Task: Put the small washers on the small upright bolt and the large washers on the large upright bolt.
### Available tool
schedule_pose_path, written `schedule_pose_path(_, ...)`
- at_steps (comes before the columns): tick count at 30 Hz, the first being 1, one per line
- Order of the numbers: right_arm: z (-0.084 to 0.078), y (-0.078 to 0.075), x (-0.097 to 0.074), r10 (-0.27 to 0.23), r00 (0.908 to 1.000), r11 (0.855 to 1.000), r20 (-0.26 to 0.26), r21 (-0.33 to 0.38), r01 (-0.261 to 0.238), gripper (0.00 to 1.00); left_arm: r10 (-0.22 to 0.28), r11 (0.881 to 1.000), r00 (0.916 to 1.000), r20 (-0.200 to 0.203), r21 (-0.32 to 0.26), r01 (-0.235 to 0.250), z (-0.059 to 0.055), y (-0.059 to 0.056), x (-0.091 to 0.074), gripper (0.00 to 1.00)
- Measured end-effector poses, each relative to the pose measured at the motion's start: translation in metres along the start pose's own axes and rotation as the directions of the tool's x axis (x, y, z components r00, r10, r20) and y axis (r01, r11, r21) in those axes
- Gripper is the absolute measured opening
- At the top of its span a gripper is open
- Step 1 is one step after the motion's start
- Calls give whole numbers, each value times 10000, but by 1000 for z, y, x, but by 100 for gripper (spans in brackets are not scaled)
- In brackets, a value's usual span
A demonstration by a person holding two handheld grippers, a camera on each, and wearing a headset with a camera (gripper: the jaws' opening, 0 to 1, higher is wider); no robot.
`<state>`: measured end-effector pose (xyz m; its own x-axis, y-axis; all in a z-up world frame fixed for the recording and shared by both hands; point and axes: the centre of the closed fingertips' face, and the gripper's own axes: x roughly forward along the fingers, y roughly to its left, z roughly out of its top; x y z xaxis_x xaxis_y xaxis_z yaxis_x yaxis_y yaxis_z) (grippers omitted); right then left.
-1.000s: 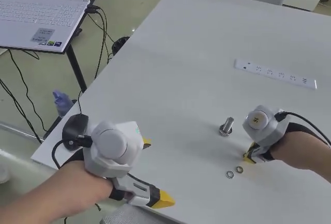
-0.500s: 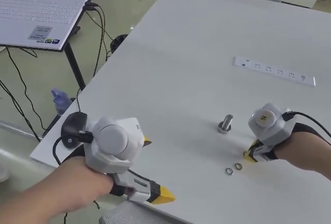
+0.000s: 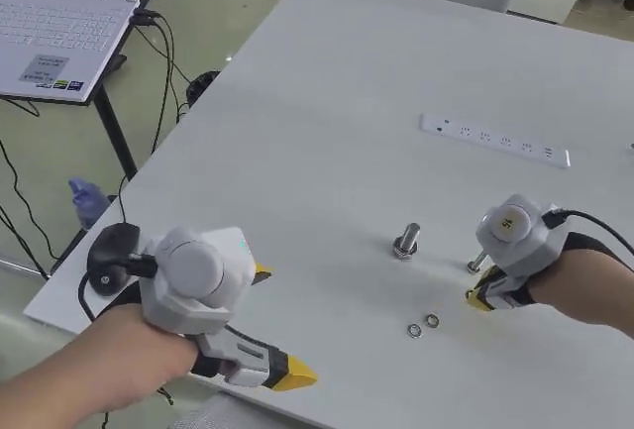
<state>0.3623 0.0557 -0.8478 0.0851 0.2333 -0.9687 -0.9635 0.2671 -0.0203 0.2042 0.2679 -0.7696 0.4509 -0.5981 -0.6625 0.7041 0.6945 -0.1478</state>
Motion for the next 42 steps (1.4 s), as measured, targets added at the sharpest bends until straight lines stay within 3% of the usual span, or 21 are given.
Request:
schedule_pose_path(8,-9,-18,-15,-274,9996,9992,-53,291,276,13,69,10000,10000,13,-1,-69,4,7,1,81)
schedule_pose_path(17,3,-35,-26,-550,9984,9978,110,371,545,13,109,9999,9999,12,-22,-109,3,10,1,81)
schedule_pose_path(25,18,-43,-33,-730,9970,9971,270,254,723,13,100,9999,9999,-42,-59,-100,0,11,1,81)
schedule_pose_path(31,29,-39,-39,-851,9958,9963,348,97,848,13,115,9999,9999,-71,-59,-116,0,12,0,80)
schedule_pose_path(42,32,-39,-34,-782,9968,9969,183,-46,783,13,119,9998,9997,-219,-137,-122,-5,14,0,79)
